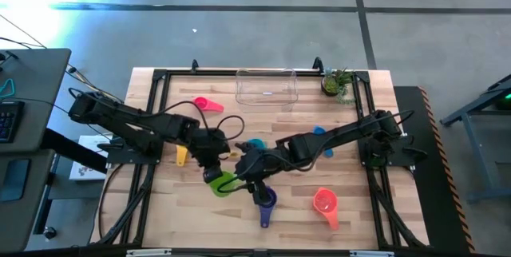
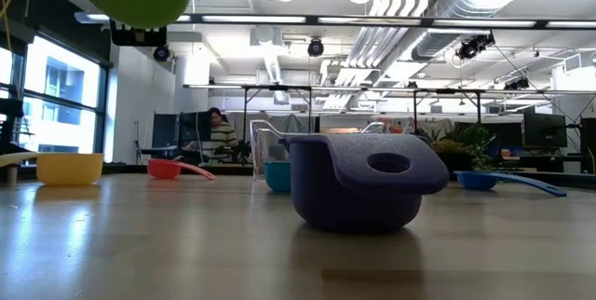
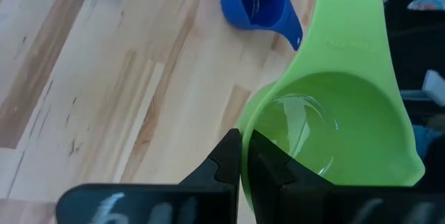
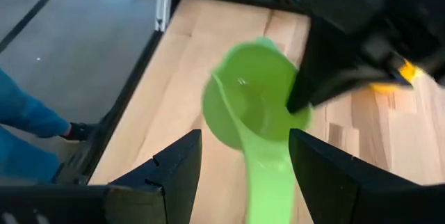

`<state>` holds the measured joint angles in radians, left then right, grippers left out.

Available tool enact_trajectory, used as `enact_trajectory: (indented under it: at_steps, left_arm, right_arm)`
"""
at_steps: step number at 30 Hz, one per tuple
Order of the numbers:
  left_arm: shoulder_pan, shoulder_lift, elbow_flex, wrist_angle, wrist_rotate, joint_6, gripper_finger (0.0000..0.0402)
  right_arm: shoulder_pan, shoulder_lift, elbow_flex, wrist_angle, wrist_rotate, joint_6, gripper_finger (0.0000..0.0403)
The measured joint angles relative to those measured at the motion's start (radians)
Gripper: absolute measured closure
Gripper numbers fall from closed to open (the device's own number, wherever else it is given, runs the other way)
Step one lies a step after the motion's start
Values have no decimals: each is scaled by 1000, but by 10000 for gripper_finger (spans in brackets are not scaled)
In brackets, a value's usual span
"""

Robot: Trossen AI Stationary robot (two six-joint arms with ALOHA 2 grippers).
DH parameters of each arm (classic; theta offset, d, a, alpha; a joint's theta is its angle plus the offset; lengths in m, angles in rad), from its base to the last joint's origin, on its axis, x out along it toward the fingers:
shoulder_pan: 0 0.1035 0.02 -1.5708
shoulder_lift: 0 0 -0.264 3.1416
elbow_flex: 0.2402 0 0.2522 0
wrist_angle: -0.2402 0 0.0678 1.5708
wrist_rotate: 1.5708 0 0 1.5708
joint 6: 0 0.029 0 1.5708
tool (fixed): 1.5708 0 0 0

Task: Nest measuring cups in basket
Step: Stack the green measuring cup on top of the orange measuring cup

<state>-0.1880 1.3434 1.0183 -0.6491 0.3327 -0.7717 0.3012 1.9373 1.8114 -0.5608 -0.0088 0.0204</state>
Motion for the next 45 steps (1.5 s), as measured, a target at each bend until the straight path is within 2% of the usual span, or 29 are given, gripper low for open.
enact_trajectory:
  at_steps: [7,11,16,25,29,45]
  left_arm:
    - [18,0,1,113,102,-20,396]
    - [27,0,1,120,105,-21,396]
    - [46,0,1,124,103,-22,396]
    - [71,-1,1,124,92,-10,396]
    - [72,-1,1,124,87,0,396]
    - [77,0,1,149,46,10,394]
  right_arm:
    - [-10,8,0,19,-44,-55,194]
    - [-12,12,0,32,-44,-86,194]
    - [-14,22,0,44,-114,-80,194]
    - [-21,30,-1,51,-143,-81,200]
    - [-29,30,-1,51,-161,-70,230]
    - [-35,30,0,56,-175,-47,392]
